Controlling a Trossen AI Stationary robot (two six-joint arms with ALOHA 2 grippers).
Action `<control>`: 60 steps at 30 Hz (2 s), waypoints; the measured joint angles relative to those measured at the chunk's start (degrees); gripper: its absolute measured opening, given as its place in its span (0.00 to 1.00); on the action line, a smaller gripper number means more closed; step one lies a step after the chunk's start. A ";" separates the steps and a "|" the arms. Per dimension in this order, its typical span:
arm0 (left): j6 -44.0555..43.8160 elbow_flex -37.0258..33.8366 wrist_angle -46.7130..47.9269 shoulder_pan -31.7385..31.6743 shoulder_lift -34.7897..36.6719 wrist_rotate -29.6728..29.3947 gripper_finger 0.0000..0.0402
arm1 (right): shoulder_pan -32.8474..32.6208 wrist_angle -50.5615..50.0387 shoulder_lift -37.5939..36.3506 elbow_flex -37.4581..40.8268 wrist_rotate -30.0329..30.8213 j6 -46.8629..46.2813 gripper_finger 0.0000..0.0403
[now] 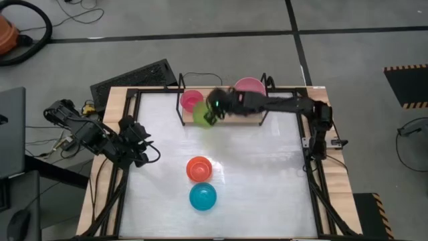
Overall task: Place and stack bowls onto a shelf
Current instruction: Stack the small light green bowl on top of the small pink bowl on the shelf
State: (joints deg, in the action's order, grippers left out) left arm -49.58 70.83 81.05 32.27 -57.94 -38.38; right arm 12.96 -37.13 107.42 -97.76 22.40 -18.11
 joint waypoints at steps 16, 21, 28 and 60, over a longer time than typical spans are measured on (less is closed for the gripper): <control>-2.76 0.00 5.78 0.00 0.12 0.67 0.27 | 12.42 -0.93 19.09 -23.54 -7.91 2.76 0.06; -3.19 0.00 7.14 0.00 0.18 0.85 0.27 | 13.45 -5.14 24.30 -30.23 -9.80 3.07 0.06; -3.19 0.00 7.24 0.00 0.25 0.56 0.27 | 13.37 -6.61 27.08 -32.98 -12.42 3.17 0.06; -4.20 0.00 8.05 0.00 0.25 -1.06 0.27 | 15.63 -13.69 29.81 -32.89 -17.96 0.18 0.06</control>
State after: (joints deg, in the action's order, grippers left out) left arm -53.78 70.83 89.10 32.27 -57.69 -39.44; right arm 28.59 -50.82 137.23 -130.65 4.45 -17.93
